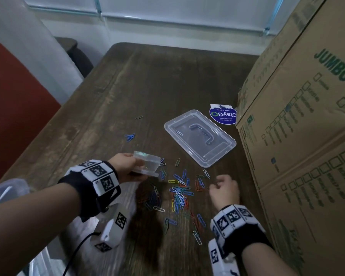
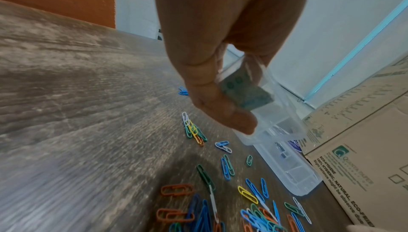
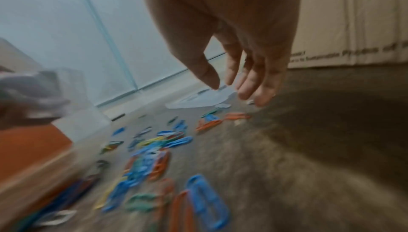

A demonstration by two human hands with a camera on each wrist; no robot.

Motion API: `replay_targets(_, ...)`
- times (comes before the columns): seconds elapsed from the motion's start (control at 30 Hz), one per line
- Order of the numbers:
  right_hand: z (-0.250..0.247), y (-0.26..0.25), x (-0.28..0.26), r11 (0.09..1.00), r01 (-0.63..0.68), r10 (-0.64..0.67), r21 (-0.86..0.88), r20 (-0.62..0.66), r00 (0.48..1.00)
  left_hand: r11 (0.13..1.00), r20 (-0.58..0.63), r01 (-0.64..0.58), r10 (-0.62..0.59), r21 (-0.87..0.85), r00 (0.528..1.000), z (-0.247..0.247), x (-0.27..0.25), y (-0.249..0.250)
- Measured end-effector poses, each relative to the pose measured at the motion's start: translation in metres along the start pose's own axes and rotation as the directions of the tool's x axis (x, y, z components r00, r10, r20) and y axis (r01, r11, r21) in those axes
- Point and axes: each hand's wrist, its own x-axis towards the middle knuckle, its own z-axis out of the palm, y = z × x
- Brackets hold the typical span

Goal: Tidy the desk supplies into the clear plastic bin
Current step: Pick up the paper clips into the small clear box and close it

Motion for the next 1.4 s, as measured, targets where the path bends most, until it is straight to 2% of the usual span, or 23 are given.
replay_targets(0.07,-0.012,0.005,0.013,0.996,-0.078,0.075,-0.044,-0.056,0.996,0.999,-0.020,-0.011,0.010,-0.030,1.000,0.001,0.001,0.003)
replay_targets(0.13,-0.016,0.006,0.020,0.977,-0.183,0.183,-0.112,-0.004,0.983,0.998,-0.023,-0.017,0.016,-0.062,1.000,0.002,0.001,0.005)
replay_targets(0.17,-0.014,0.005,0.021,0.972,-0.194,0.199,-0.135,0.025,0.980,0.997,-0.024,-0.019,0.017,-0.074,1.000,0.003,0.001,0.005)
replay_targets(0.27,0.011,-0.006,0.019,0.996,-0.080,0.084,-0.025,0.206,0.975,0.998,-0.031,-0.011,0.009,-0.067,0.999,0.006,0.005,0.001)
replay_targets(0.33,0.028,-0.017,0.009,0.994,-0.056,0.017,0.095,0.374,0.927,0.999,-0.025,0.001,-0.002,-0.046,1.000,0.010,0.006,-0.002)
replay_targets(0.4,0.034,-0.029,0.000,0.981,-0.058,-0.030,0.184,0.444,0.896,0.999,-0.007,0.012,-0.013,-0.036,1.000,0.013,0.007,-0.003)
replay_targets(0.5,0.025,-0.048,-0.004,0.943,0.103,-0.224,0.317,0.372,0.901,0.999,0.041,0.037,-0.036,-0.021,0.999,0.018,0.011,-0.003)
replay_targets(0.6,0.016,-0.067,-0.006,0.881,0.145,-0.343,0.451,0.397,0.851,0.998,0.177,0.023,-0.034,0.062,0.984,0.028,0.013,0.000)
replay_targets(0.67,0.016,-0.074,-0.001,0.873,0.132,-0.348,0.469,0.412,0.842,0.997,0.186,-0.037,0.023,0.068,0.982,0.035,0.018,0.005)
replay_targets(0.77,0.021,-0.077,0.011,0.870,0.074,-0.300,0.487,0.404,0.864,0.993,0.133,-0.121,0.119,0.009,0.984,0.038,0.029,0.015)
replay_targets(0.87,0.026,-0.081,0.019,0.862,0.037,-0.272,0.505,0.400,0.875,0.994,0.163,-0.107,0.102,0.021,0.981,0.039,0.035,0.021)
replay_targets(0.97,0.031,-0.088,0.025,0.850,0.050,-0.274,0.525,0.358,0.893,0.980,0.204,-0.105,0.069,0.170,0.977,0.040,0.039,0.024)
replay_targets(1.03,0.033,-0.089,0.031,0.856,0.109,-0.270,0.505,0.257,0.928,0.903,0.180,-0.186,0.123,0.388,0.976,0.037,0.048,0.025)
replay_targets(1.07,0.033,-0.088,0.034,0.867,0.136,-0.260,0.479,0.202,0.944,0.825,0.162,-0.253,0.197,0.505,0.967,0.033,0.054,0.025)
replay_targets(1.13,0.031,-0.085,0.041,0.879,0.148,-0.225,0.454,0.120,0.967,0.663,0.084,-0.341,0.388,0.666,0.918,0.020,0.067,0.028)
replay_targets(1.2,0.030,-0.080,0.049,0.879,0.142,-0.205,0.454,0.092,0.974,0.576,-0.015,-0.327,0.509,0.749,0.861,0.003,0.082,0.034)
replay_targets(1.23,0.028,-0.078,0.052,0.875,0.137,-0.201,0.464,0.090,0.975,0.535,-0.038,-0.281,0.509,0.797,0.860,-0.005,0.089,0.038)
replay_targets(1.33,0.024,-0.074,0.056,0.860,0.131,-0.210,0.493,0.108,0.972,0.356,-0.019,-0.121,0.366,0.927,0.931,-0.024,0.117,0.046)
replay_targets(1.4,0.021,-0.074,0.057,0.860,0.132,-0.242,0.492,0.166,0.956,0.262,-0.007,-0.076,0.301,0.962,0.953,-0.030,0.131,0.048)
